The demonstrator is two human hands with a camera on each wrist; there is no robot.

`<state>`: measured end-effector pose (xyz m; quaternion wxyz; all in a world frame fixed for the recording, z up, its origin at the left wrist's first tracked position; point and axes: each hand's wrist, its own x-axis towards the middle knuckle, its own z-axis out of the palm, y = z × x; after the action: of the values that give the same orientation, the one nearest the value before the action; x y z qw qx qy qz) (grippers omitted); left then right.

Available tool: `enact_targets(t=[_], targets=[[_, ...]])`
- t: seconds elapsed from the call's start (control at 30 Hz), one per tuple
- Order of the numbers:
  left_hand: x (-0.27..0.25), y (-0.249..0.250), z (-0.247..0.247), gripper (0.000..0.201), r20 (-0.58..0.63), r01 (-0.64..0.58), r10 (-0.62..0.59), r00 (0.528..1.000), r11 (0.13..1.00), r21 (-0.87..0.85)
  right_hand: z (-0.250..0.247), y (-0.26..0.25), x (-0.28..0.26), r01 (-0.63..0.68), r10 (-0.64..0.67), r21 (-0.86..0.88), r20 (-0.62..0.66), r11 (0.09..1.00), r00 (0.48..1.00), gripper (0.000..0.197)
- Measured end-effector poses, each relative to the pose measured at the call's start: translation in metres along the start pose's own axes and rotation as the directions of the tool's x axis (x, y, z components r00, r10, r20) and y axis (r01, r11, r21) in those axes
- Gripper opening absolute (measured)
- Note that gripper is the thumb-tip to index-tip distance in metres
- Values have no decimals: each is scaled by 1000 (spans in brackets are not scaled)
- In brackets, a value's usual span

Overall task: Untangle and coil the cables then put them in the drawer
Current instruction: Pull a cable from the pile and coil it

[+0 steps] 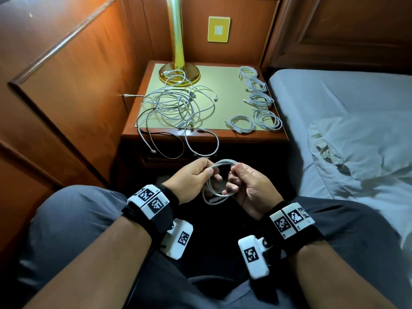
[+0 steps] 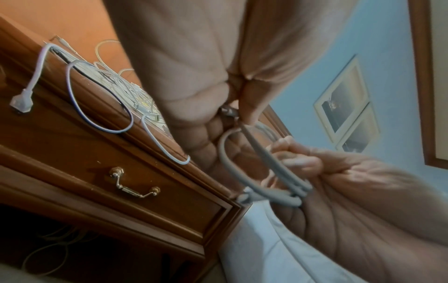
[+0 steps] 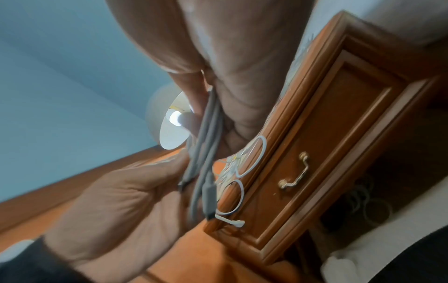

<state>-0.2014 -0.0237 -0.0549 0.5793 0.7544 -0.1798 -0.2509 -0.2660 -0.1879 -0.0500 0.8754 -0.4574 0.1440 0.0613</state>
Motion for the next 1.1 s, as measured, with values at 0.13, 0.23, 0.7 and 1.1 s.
enact_targets(t=[0.13, 0.23, 0.7, 1.1], targets=[[-2, 2, -6, 19, -49, -55, 56, 997, 998, 21, -8, 2, 6, 11, -32, -248, -81, 969, 996, 21], [-3, 4, -9, 21, -99, -41, 36, 994, 998, -51, -13, 2, 5, 1, -25, -399, -56, 917, 998, 17], [1, 6, -8, 52, -71, 201, -238, 969, 919, -339, -12, -4, 4, 26, -41, -275, -49, 961, 998, 18], [-3, 13, -9, 51, 82, 303, -299, 951, 839, -452, -20, -5, 8, 85, -133, -426, -85, 901, 987, 17]])
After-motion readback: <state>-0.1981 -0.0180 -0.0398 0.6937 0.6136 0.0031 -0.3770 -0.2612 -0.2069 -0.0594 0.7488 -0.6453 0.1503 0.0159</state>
